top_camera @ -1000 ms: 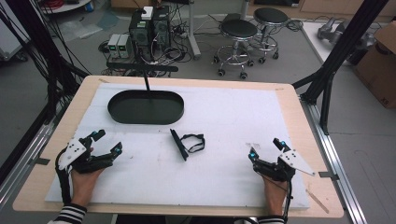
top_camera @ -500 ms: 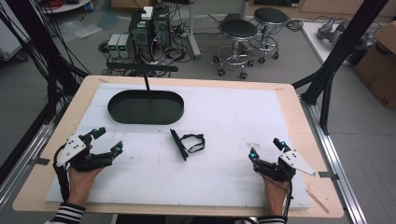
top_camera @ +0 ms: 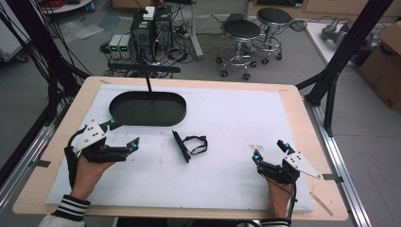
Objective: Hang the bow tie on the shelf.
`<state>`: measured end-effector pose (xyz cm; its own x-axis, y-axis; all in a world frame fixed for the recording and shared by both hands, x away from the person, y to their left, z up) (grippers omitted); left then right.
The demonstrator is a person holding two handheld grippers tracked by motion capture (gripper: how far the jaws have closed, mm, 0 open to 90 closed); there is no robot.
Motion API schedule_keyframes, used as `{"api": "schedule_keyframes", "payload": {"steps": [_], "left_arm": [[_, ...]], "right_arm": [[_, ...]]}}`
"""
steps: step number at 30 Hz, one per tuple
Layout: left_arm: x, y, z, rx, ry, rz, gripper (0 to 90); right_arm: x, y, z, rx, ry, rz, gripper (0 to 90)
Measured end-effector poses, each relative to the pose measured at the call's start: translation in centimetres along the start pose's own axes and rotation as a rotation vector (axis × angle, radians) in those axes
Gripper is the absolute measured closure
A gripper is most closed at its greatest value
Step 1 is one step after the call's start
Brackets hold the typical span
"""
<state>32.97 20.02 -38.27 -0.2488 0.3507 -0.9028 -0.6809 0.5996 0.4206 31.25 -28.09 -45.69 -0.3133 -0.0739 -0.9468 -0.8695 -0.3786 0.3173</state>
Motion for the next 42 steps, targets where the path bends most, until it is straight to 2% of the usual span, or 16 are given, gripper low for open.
{"api": "schedule_keyframes", "payload": {"steps": [4, 7, 8, 12, 15, 24, 27, 29, 32, 36, 42], "left_arm": [[-0.9, -0.9, -0.7, 0.02, -0.015, 0.018, 14.2], [-2.1, -2.3, -1.7, 0.054, -0.038, 0.064, 14.2], [-2.1, -2.3, -1.7, 0.054, -0.038, 0.064, 14.2], [-3.5, -4.0, -2.8, 0.089, -0.053, 0.147, 14.3], [-4.2, -4.9, -3.3, 0.1, -0.072, 0.164, 14.3], [-4.6, -6.7, -3.3, 0.131, -0.061, 0.208, 14.7], [-4.5, -7.6, -3.1, 0.153, -0.046, 0.237, 14.9], [-4.6, -8.1, -3.2, 0.184, -0.025, 0.254, 15.0], [-4.8, -8.6, -3.4, 0.197, -0.028, 0.27, 15.5], [-5.3, -10.3, -3.9, 0.226, -0.058, 0.331, 16.0], [-5.9, -12.4, -4.5, 0.252, -0.07, 0.386, 18.7]], "right_arm": [[0.0, 0.0, 0.0, -0.001, 0.002, -0.004, 3.3], [0.0, 0.1, 0.0, -0.002, 0.0, -0.007, 3.3], [0.0, 0.1, 0.0, -0.002, 0.0, -0.007, 3.3], [0.0, 0.1, 0.0, 0.001, 0.008, -0.014, 3.3], [0.0, 0.1, 0.0, 0.0, 0.004, -0.013, 3.3], [0.0, 0.1, 0.0, -0.002, 0.0, -0.013, 3.3], [0.0, 0.1, 0.0, 0.0, 0.007, -0.016, 3.3], [0.0, 0.1, 0.0, 0.001, 0.01, -0.016, 3.3], [0.0, 0.1, 0.1, 0.0, 0.006, -0.01, 3.3], [0.0, 0.1, 0.0, 0.002, 0.014, -0.011, 3.3], [0.0, 0.1, 0.0, 0.0, 0.015, -0.012, 3.3]]}}
Point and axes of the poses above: each handheld gripper's, and its own axes: y roughly backward along the jaws, x roughly out of its underside, z roughly to its left, the point moved 5 cm from there along -y, roughly forward along the jaws, and after that the axes turned 13 degrees about z, right-handed, at the moved point
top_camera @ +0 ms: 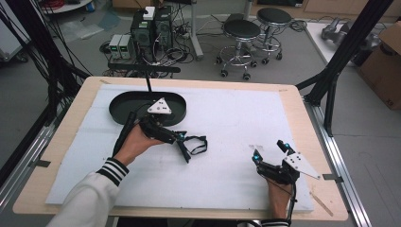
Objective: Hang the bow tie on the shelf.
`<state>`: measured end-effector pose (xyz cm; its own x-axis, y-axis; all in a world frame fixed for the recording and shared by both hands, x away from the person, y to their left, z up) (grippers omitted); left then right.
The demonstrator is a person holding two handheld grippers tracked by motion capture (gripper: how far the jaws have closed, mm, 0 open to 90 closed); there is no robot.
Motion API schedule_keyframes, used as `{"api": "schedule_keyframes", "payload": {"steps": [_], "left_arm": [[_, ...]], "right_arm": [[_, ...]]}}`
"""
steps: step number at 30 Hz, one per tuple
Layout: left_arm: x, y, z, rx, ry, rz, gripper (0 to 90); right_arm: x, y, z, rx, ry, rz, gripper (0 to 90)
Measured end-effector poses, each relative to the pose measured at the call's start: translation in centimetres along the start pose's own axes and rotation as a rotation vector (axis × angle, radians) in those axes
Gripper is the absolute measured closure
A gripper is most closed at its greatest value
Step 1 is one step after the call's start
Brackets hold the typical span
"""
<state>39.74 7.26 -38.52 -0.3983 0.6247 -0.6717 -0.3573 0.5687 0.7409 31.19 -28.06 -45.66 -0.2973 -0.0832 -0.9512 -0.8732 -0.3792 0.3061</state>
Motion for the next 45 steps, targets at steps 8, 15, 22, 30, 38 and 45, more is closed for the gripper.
{"api": "schedule_keyframes", "payload": {"steps": [8, 15, 22, 30, 38, 45], "left_arm": [[-0.3, -1.8, -0.1, 0.006, 0.003, 0.069, 19.5], [0.0, -3.3, 0.6, 0.012, 0.028, 0.192, 20.0], [-0.3, -4.8, 0.3, 0.005, -0.008, 0.25, 21.8], [0.2, -6.3, 0.1, -0.012, -0.04, 0.309, 26.8], [0.7, -6.9, 0.1, -0.047, -0.046, 0.367, 31.7], [0.8, -7.5, -0.1, -0.056, -0.063, 0.383, 38.7]], "right_arm": [[0.0, 0.0, 0.0, -0.002, 0.004, -0.002, 3.3], [0.0, 0.0, 0.1, -0.001, 0.008, 0.002, 3.3], [0.0, 0.0, 0.1, 0.0, 0.008, 0.005, 3.3], [0.0, 0.0, 0.1, 0.0, 0.008, 0.004, 3.3], [0.0, 0.0, 0.1, -0.001, 0.009, 0.004, 3.3], [0.0, 0.0, 0.1, 0.001, 0.009, 0.004, 3.3]]}}
Point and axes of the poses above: each handheld gripper's, and its own axes: y roughly backward along the jaws, x roughly out of its underside, z roughly to its left, the point moved 5 cm from there along -y, roughly forward along the jaws, and after that the axes turned 13 degrees about z, right-handed, at the moved point
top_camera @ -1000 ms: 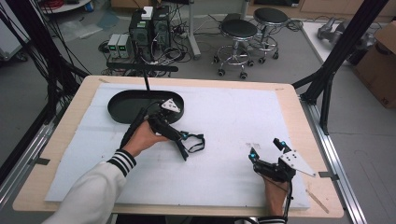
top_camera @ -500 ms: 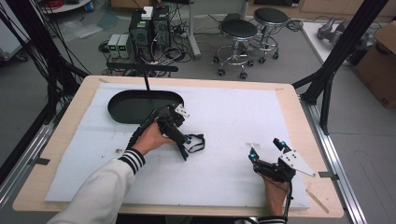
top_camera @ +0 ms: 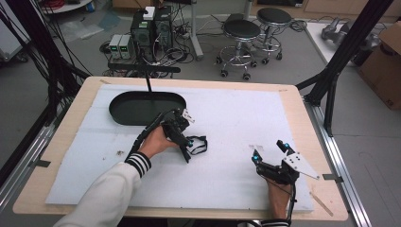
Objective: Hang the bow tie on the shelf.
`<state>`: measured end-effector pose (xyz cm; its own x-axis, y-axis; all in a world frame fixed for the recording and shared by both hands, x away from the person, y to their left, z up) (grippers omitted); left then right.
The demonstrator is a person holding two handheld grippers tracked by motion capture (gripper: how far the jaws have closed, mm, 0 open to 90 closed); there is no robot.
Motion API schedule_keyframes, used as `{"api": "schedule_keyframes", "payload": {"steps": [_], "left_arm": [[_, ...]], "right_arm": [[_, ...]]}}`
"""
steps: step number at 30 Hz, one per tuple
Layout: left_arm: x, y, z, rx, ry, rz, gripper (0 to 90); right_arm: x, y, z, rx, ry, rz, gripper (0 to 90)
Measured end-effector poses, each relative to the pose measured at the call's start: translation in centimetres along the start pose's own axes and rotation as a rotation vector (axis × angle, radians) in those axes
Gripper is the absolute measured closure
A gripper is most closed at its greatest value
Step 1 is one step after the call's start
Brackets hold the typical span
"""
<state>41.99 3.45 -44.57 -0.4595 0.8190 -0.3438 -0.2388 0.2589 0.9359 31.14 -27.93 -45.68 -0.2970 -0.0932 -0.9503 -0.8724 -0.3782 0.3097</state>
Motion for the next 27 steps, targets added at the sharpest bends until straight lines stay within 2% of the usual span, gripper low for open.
{"api": "schedule_keyframes", "payload": {"steps": [4, 6, 14, 18, 20, 22, 27], "left_arm": [[0.2, -0.5, -0.1, -0.021, -0.006, 0.042, 42.5], [0.3, -0.6, -0.1, -0.018, 0.001, 0.053, 42.3], [0.4, -0.8, -0.2, -0.033, 0.009, 0.073, 47.5], [0.6, -1.0, -0.1, -0.03, 0.026, 0.062, 52.9], [0.8, -1.3, -0.2, 0.002, 0.037, 0.08, 60.2], [0.9, -1.2, 0.0, 0.006, 0.049, 0.077, 61.4], [0.9, -1.2, -0.2, 0.011, 0.041, 0.076, 69.0]], "right_arm": [[0.0, 0.0, 0.0, 0.002, 0.004, -0.001, 3.3], [0.0, 0.0, 0.0, 0.001, 0.002, -0.001, 3.3], [0.0, 0.0, 0.0, 0.001, 0.001, -0.001, 3.3], [0.0, 0.0, 0.0, 0.0, -0.004, 0.002, 3.3], [0.0, 0.0, 0.0, 0.001, -0.002, -0.001, 3.3], [0.0, 0.0, 0.0, 0.0, -0.003, 0.0, 3.3], [0.0, 0.0, 0.0, 0.001, -0.003, 0.0, 3.3]]}}
Point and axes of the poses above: each handheld gripper's, and its own axes: y roughly backward along the jaws, x roughly out of its underside, z roughly to its left, the point moved 5 cm from there along -y, roughly forward along the jaws, and after that the axes turned 13 degrees about z, right-handed, at the moved point
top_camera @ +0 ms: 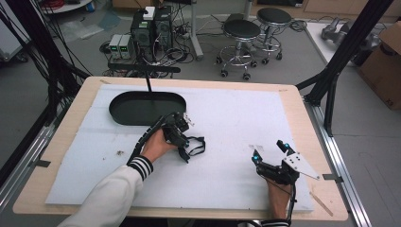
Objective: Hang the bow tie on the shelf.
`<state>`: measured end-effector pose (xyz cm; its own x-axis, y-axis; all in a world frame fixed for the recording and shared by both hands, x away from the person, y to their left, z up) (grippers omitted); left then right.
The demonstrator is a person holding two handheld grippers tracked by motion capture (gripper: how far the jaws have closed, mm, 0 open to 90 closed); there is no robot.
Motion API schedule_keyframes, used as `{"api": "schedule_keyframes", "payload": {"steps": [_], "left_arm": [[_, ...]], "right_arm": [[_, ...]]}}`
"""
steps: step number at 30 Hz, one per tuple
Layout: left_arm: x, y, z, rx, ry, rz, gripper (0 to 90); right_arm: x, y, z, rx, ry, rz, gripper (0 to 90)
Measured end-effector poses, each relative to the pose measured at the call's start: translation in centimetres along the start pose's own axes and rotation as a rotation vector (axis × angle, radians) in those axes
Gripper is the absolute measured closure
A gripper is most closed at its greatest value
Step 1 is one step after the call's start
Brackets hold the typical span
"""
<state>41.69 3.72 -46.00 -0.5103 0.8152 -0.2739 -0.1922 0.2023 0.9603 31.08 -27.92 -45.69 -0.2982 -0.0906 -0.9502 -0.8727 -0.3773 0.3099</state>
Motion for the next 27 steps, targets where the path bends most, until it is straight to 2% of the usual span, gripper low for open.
{"api": "schedule_keyframes", "payload": {"steps": [4, 8, 12, 21, 24, 27], "left_arm": [[0.0, 0.1, -0.1, -0.027, -0.002, 0.004, 76.7], [0.2, 0.4, -0.1, -0.005, 0.012, -0.01, 82.4], [0.4, 0.5, 0.0, -0.001, 0.02, -0.001, 84.2], [0.3, 0.7, -0.2, -0.008, 0.012, -0.021, 85.5], [0.2, 0.9, -0.2, -0.003, 0.006, -0.038, 85.6], [0.2, 1.7, -0.1, -0.002, 0.002, -0.105, 85.6]], "right_arm": [[0.0, 0.0, 0.0, 0.0, 0.001, -0.001, 3.3], [0.0, 0.0, 0.0, 0.0, 0.001, -0.002, 3.3], [0.0, 0.0, 0.0, 0.0, 0.0, -0.001, 3.3], [0.0, 0.0, 0.0, 0.001, 0.003, -0.003, 3.3], [0.0, 0.0, 0.0, 0.001, 0.003, -0.003, 3.3], [0.0, 0.0, 0.0, 0.0, 0.002, -0.002, 3.3]]}}
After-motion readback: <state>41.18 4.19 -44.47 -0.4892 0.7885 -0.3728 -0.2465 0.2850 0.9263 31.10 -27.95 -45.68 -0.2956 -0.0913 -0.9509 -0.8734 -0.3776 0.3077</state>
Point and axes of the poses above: each handheld gripper's, and its own axes: y roughly backward along the jaws, x roughly out of its underside, z roughly to its left, the point moved 5 cm from there along -y, roughly forward along the jaws, and after that the axes turned 13 degrees about z, right-handed, at the moved point
